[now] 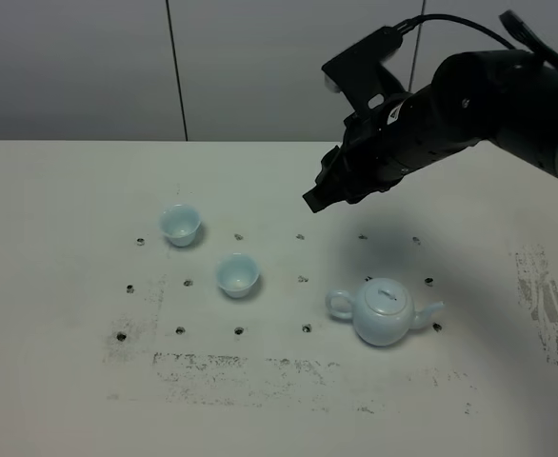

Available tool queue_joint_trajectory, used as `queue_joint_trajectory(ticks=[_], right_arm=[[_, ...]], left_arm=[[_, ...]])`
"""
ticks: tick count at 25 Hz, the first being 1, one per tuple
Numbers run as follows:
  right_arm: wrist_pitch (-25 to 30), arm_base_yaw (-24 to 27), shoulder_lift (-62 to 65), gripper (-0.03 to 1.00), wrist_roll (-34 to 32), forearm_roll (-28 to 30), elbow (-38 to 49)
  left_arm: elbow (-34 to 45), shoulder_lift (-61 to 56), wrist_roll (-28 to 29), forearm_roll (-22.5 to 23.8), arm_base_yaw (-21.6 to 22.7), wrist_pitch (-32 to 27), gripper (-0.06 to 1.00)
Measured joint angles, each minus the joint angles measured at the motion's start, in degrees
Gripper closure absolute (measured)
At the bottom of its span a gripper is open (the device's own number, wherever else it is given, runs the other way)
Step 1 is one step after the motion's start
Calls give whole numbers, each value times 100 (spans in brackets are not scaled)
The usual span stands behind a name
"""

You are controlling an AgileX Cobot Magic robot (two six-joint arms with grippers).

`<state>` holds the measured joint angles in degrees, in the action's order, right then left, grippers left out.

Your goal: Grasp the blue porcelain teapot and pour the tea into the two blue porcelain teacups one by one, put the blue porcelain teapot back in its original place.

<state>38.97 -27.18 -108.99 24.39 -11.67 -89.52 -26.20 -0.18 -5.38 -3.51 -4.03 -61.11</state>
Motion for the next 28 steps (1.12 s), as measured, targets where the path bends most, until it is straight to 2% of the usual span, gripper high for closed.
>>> queue_joint_trajectory(ticks=[7, 24, 28], right_arm=[[156, -63, -830, 53, -290, 355, -667], [868, -475, -1494, 52, -649, 1345, -686], [1036, -552, -1519, 52, -918, 1811, -686]], left_arm=[[0, 0, 0, 0, 0, 0, 72], [0, 0, 0, 0, 0, 0, 72], [0, 0, 0, 0, 0, 0, 72]])
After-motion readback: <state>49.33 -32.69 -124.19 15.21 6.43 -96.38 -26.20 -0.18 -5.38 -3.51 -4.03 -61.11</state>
